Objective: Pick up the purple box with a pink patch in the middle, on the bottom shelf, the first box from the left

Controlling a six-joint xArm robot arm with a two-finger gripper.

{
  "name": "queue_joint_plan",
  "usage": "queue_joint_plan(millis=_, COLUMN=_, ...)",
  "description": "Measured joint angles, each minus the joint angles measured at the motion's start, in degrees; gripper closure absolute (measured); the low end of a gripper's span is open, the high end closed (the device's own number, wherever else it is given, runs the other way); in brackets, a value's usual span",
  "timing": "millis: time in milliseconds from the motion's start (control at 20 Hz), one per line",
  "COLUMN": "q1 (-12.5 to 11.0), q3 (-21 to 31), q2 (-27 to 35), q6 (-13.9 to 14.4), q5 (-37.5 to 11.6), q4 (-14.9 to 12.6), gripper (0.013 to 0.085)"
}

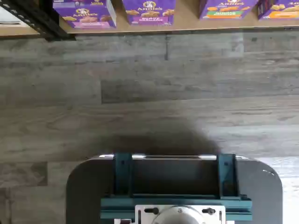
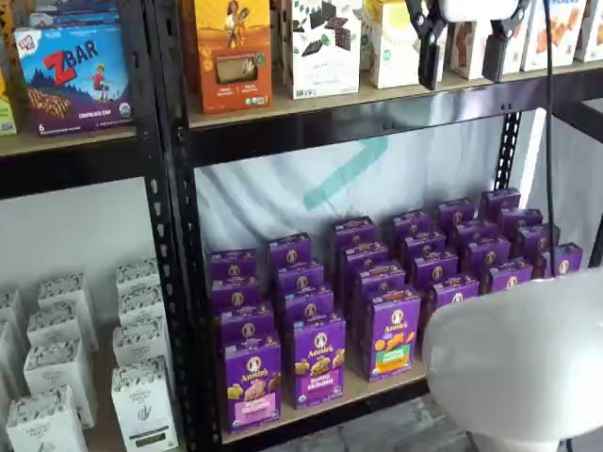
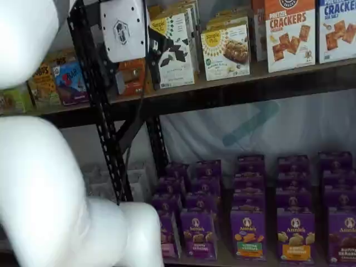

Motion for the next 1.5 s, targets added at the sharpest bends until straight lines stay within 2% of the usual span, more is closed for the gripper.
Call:
queue_joint_plan(millis=100, q1=2.0, q3=-1.0, q2=1.2, q6=0.9, q5=1.9, q4=-2.1, gripper=0.013)
queue_joint_plan(millis=400, q1=2.5, q3=-0.1, q2=1.0, q6=1.5, q5=1.3, q4=-2.3, gripper=0.013)
queue_joint_plan(millis=700, q1=3.6, q3=3.9, q2=-0.5, q6=2.8, q5=-2.6, q4=-1.8, gripper=0.013)
queue_joint_plan(millis=1000, q1=7.1, q3=9.3, q2=-2.5, q6=6.1, q5=-8.0, q4=-3.0, gripper=0.013)
queue_joint_plan(millis=1500, q1=9.3, q3=18.3, q2=-3.6, q6=8.5, q5=-14.9, q4=-2.9, gripper=0.013)
